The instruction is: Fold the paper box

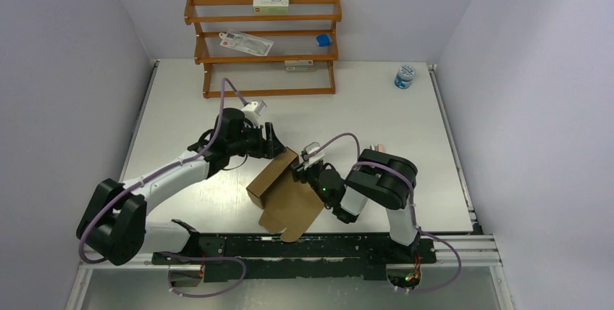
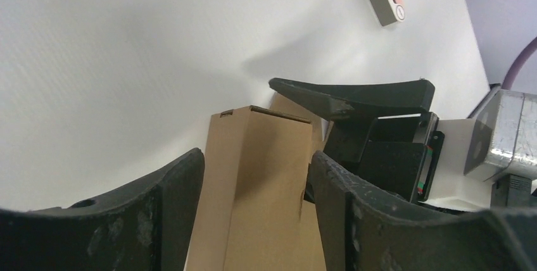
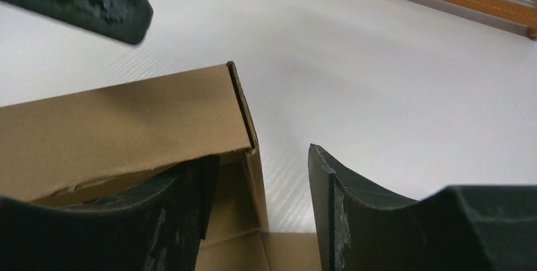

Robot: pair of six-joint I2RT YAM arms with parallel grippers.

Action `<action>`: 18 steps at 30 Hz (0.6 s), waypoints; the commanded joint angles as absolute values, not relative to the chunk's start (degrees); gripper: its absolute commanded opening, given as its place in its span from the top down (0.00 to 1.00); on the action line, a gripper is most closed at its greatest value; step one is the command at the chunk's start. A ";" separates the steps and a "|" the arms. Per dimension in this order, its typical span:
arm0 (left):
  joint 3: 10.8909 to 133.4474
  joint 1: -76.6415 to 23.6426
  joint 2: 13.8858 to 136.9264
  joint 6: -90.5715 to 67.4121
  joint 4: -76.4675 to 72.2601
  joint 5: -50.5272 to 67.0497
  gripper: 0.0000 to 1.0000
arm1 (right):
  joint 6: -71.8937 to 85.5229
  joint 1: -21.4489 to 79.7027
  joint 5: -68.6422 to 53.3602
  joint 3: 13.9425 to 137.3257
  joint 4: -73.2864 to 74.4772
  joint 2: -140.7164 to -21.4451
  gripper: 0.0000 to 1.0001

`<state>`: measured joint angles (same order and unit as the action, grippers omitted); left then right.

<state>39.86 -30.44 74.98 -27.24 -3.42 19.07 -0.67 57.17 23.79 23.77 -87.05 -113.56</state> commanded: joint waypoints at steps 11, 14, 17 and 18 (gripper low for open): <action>45.95 -37.00 69.00 -22.11 12.50 3.94 0.29 | 6.97 56.95 23.59 15.24 -73.04 -96.04 0.37; 47.70 -39.51 69.25 -21.19 15.31 0.36 0.27 | 9.66 56.95 24.77 15.05 -65.70 -90.19 0.36; 48.95 -41.31 69.18 -20.68 17.42 -2.40 0.23 | 12.89 56.91 25.32 14.86 -58.42 -83.78 0.35; 49.22 -41.74 69.05 -20.51 17.83 -3.06 0.22 | 13.28 56.88 25.29 14.57 -56.49 -81.33 0.35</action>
<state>46.39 -40.03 69.43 -22.24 13.52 2.66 8.29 57.17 23.68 15.42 -67.16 -88.27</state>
